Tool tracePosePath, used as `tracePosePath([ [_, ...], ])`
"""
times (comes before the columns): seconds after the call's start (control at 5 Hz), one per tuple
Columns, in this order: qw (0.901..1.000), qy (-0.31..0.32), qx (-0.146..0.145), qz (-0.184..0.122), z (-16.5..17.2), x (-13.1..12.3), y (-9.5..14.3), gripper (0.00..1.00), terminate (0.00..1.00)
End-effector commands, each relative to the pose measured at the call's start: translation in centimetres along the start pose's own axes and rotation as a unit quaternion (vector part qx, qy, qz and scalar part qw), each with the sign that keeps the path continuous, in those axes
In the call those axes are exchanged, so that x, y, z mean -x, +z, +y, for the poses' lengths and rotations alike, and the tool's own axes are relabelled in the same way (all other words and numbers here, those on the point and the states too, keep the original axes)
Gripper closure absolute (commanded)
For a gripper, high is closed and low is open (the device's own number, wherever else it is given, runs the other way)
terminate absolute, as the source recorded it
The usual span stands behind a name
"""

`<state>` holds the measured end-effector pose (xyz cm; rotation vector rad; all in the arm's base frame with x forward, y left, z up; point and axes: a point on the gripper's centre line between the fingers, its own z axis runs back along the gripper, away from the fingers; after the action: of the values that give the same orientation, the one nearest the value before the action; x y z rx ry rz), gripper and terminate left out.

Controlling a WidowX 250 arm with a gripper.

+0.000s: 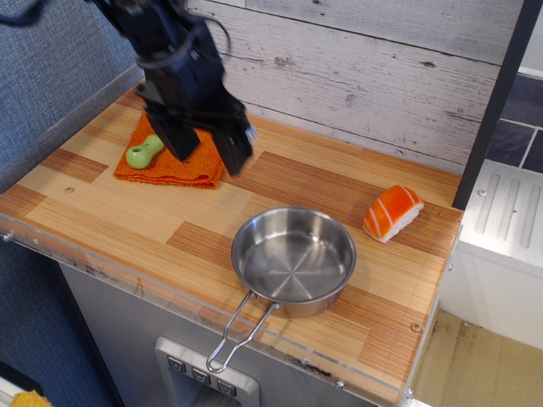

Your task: Move the steel pan from right edge of the table to center of the table.

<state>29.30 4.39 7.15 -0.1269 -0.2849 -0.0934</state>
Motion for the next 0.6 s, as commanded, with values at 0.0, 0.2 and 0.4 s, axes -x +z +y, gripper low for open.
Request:
tracePosePath([
  [0.0, 0.9981, -0.056, 0.018, -0.015, -2.1, 1.1, -0.5, 0.00, 0.00],
  [0.2, 0.9961, -0.087, 0.005, -0.017, -2.5, 2.0, -1.2, 0.00, 0.00],
  [0.4, 0.9940, -0.109, 0.009, 0.000, -3.1, 2.8, -2.3, 0.00, 0.00],
])
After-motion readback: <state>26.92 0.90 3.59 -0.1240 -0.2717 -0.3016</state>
